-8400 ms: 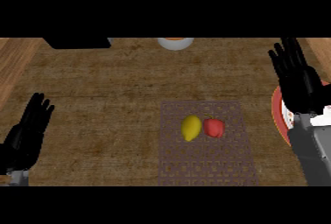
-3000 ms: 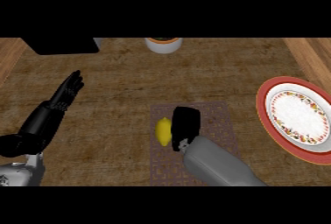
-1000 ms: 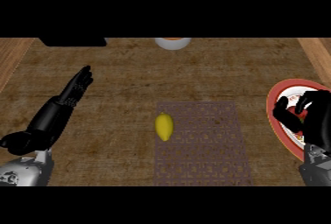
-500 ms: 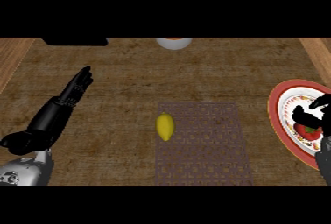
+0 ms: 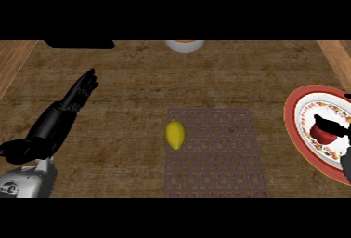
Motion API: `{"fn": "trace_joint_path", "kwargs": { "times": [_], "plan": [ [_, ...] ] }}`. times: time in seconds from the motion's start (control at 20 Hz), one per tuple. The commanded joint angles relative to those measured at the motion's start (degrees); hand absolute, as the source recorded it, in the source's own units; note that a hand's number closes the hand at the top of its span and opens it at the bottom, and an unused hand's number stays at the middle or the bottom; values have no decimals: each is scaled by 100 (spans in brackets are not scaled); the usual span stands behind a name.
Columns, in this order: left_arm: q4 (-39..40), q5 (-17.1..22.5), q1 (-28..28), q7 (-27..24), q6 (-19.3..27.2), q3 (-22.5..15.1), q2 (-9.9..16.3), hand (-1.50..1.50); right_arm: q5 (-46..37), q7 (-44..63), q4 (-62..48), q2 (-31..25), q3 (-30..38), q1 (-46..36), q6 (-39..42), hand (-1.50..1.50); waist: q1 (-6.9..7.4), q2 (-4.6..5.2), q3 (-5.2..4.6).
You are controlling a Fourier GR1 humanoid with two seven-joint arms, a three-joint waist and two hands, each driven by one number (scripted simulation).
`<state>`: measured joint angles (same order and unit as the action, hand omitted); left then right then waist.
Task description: Pick the bell pepper from the placemat and place it in the plate
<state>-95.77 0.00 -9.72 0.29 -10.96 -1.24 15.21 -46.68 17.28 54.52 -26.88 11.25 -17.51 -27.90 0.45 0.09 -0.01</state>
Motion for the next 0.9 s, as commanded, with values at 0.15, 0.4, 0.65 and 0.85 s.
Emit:
{"fn": "trace_joint_path", "kwargs": {
  "times": [0.15, 0.4, 0.65, 0.85],
  "plan": [
    [-334, 234, 33, 312, -276, 287, 200, 0, 752, -1196, 254, -115, 371, -61, -163, -150, -27, -18, 4],
    [216, -45, -169, 10, -33, 247, 4, 0, 2132, -2120, 1066, 377, 726, 315, 168, -150, -152, -30, 5],
    [369, -14, -159, -46, -70, 313, 15, 0, 3615, -2515, 1844, 708, 1310, 706, 898, -150, -260, -45, 7],
    [92, 39, 19, 54, -38, 331, -34, 0, 4538, -2438, 2811, 880, 1721, 1419, 1530, -150, -277, -74, 1]
  ]
}}
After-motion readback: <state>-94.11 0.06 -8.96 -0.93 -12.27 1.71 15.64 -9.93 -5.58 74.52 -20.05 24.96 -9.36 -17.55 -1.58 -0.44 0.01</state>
